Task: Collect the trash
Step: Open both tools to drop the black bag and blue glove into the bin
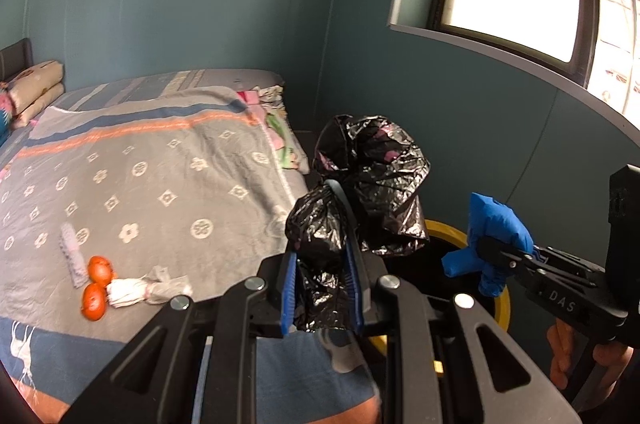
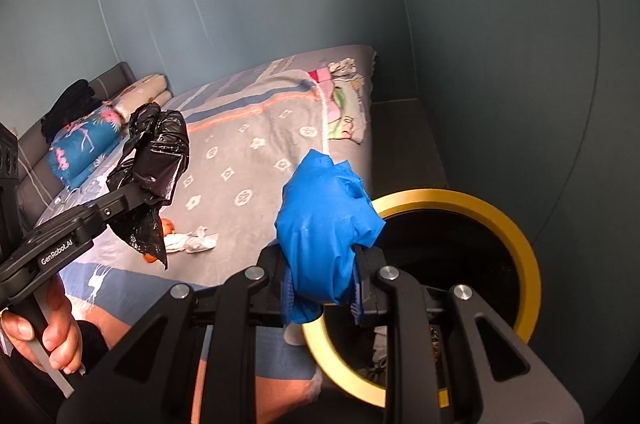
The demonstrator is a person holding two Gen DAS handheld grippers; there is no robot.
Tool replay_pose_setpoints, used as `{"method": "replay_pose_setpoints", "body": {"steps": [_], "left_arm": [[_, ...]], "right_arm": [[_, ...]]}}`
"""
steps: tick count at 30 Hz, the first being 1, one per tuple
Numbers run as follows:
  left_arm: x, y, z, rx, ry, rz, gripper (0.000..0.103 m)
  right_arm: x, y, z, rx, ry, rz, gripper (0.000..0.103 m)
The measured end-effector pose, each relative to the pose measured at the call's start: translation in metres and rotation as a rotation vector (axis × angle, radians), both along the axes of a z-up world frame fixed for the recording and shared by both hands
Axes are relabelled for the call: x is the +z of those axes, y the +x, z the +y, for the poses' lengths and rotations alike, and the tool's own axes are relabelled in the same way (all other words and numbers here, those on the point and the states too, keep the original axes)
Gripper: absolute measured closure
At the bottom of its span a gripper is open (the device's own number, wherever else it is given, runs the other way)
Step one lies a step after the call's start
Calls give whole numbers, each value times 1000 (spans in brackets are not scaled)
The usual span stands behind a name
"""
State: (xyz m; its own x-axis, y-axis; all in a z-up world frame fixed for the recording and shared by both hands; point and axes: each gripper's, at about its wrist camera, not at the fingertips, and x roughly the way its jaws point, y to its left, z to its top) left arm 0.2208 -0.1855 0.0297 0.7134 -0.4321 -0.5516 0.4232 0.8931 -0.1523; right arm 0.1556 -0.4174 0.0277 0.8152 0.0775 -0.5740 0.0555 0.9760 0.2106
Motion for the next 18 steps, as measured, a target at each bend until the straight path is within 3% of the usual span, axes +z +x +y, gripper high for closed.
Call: {"method": "replay_pose_setpoints", "body": {"steps": [18], "left_arm": [[-30,29,-73,-112,32,61,84]], "right_arm": [[-34,11,-63,-128,45,49,82]]}}
